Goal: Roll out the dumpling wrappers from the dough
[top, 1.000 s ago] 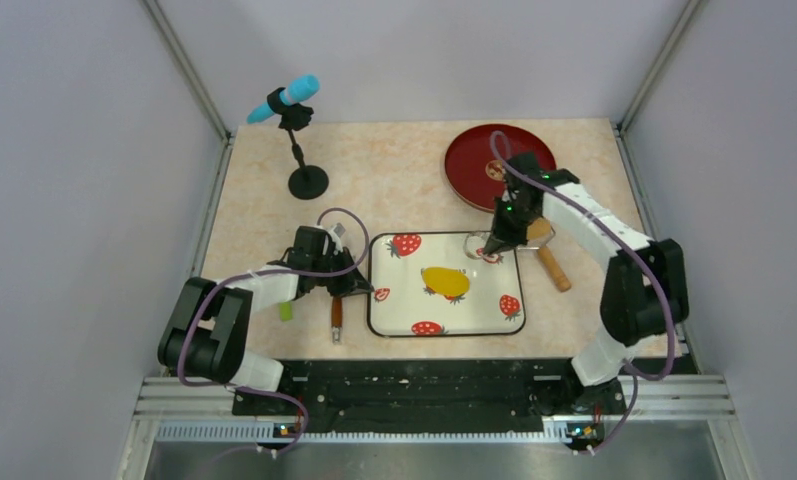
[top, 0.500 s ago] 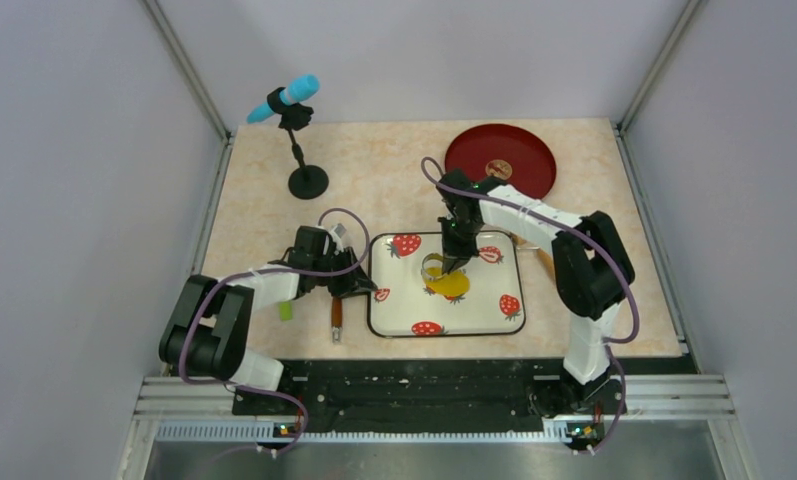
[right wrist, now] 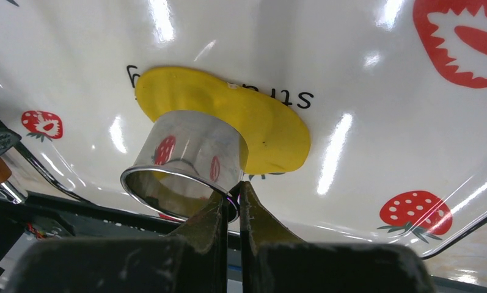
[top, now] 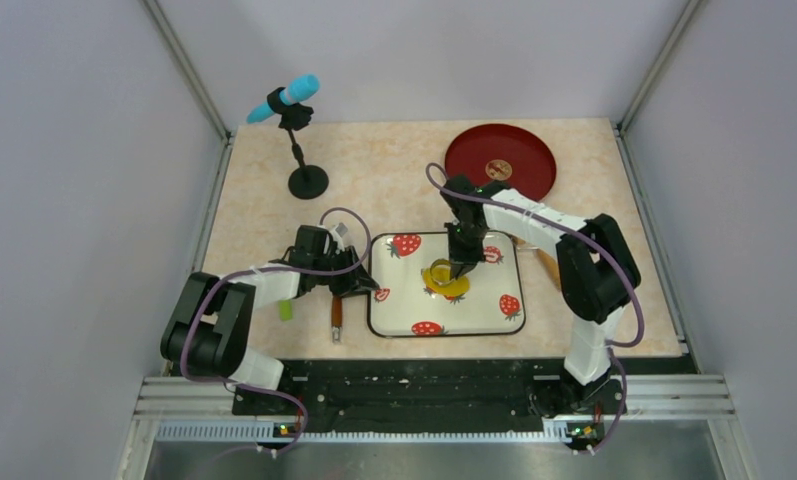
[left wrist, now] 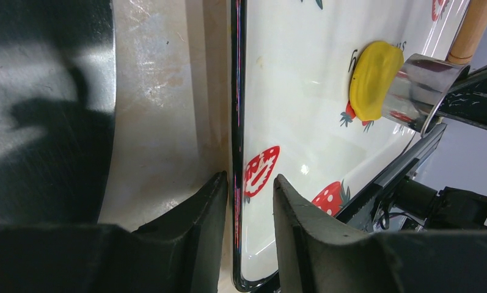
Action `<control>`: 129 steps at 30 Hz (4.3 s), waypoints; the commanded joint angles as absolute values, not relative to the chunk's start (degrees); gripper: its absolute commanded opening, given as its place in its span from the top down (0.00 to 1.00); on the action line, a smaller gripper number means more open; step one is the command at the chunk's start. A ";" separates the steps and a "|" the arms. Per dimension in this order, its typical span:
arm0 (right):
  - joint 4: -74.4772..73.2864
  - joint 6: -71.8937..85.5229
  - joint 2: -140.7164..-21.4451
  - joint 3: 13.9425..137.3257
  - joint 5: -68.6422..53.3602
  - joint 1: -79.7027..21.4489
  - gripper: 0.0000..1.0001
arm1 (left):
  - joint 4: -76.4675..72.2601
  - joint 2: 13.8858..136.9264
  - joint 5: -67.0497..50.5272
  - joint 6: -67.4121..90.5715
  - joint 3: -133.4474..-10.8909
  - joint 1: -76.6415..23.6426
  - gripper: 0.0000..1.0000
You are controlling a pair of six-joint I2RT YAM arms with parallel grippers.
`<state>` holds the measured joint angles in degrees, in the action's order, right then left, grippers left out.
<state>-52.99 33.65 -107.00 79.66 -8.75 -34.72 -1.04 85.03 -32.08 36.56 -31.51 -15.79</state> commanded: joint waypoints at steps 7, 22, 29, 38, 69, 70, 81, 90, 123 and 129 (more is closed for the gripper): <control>-52.40 34.30 -105.05 78.10 -7.02 -34.82 1.00 | -1.85 86.36 -32.03 36.06 -32.67 -15.73 0.63; -50.93 35.10 -105.09 75.40 -8.06 -34.81 1.00 | -1.98 86.53 -32.16 36.09 -32.78 -15.73 0.63; -51.43 35.79 -105.01 75.34 -8.71 -34.85 0.92 | -1.72 86.07 -32.28 35.95 -33.08 -15.73 0.63; -54.51 35.30 -102.46 79.84 -4.73 -34.85 0.60 | 5.72 79.07 -28.43 34.63 -36.55 -15.86 0.63; -31.40 37.77 -94.41 59.99 -32.95 -20.41 0.74 | -6.71 96.48 -34.52 50.24 -53.68 -33.67 0.61; -31.29 37.68 -95.01 60.32 -33.03 -20.39 0.75 | -6.84 97.27 -34.55 50.15 -53.96 -33.93 0.61; -31.20 36.07 -99.14 61.21 -33.35 -20.44 0.80 | -2.59 102.35 -31.01 46.49 -56.98 -36.47 0.63; -30.32 36.00 -99.36 60.20 -34.10 -20.49 0.86 | -1.43 103.62 -29.90 45.15 -56.82 -36.71 0.67; -28.81 33.18 -102.85 55.75 -27.05 -20.88 1.00 | 9.79 109.40 -23.28 41.99 -57.87 -37.46 1.00; -29.17 31.37 -105.00 55.60 -24.62 -20.91 1.00 | 10.26 111.63 -23.02 43.44 -58.07 -37.44 1.00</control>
